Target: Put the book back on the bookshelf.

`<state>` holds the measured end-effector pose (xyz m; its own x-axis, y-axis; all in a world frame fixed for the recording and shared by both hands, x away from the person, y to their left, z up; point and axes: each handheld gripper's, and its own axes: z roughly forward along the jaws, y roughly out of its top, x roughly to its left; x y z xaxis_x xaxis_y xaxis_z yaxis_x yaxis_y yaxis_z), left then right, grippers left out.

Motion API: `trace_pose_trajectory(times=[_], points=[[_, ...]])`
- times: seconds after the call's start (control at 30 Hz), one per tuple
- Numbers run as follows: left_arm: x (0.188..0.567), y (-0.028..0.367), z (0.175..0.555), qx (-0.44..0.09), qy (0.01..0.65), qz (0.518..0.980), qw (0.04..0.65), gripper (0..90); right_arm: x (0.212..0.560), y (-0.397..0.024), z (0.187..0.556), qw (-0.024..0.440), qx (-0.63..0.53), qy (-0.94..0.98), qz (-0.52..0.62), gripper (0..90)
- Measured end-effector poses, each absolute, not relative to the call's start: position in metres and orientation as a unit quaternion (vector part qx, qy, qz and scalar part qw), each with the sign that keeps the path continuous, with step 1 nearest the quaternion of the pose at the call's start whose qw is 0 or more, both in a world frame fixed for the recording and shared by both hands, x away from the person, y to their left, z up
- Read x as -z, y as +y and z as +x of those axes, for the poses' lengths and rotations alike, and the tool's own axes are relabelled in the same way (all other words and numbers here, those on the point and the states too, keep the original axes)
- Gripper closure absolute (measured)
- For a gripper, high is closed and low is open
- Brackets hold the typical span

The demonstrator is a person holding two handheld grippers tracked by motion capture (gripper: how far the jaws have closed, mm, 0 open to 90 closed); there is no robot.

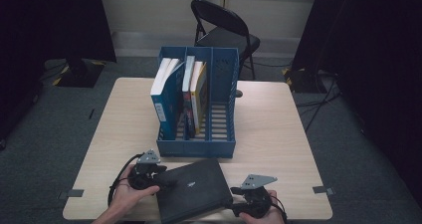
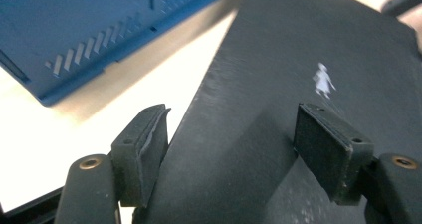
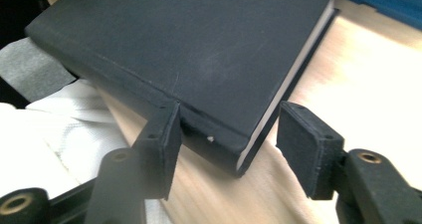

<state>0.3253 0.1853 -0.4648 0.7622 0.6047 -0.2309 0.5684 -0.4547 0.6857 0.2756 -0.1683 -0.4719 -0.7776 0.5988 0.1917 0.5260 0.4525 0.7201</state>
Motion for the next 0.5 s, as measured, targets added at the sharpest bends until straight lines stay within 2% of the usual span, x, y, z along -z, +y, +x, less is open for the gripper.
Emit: trace_pose_trajectory(times=[0.1, 0.37, 0.5], points=[[0.464, 0.19, 0.319, 0.002, 0.33, 0.86, 0.389, 31.1, 0.471, -0.171, 0.276, 0.063, -0.403, 0.846, 0.343, 47.7], [0.463, 0.181, 0.331, 0.001, 0.333, 0.854, 0.399, 42.6, 0.471, -0.172, 0.278, 0.065, -0.401, 0.842, 0.353, 45.3], [0.464, 0.168, 0.334, -0.001, 0.324, 0.858, 0.399, 39.3, 0.471, -0.173, 0.279, 0.063, -0.404, 0.841, 0.354, 44.2]])
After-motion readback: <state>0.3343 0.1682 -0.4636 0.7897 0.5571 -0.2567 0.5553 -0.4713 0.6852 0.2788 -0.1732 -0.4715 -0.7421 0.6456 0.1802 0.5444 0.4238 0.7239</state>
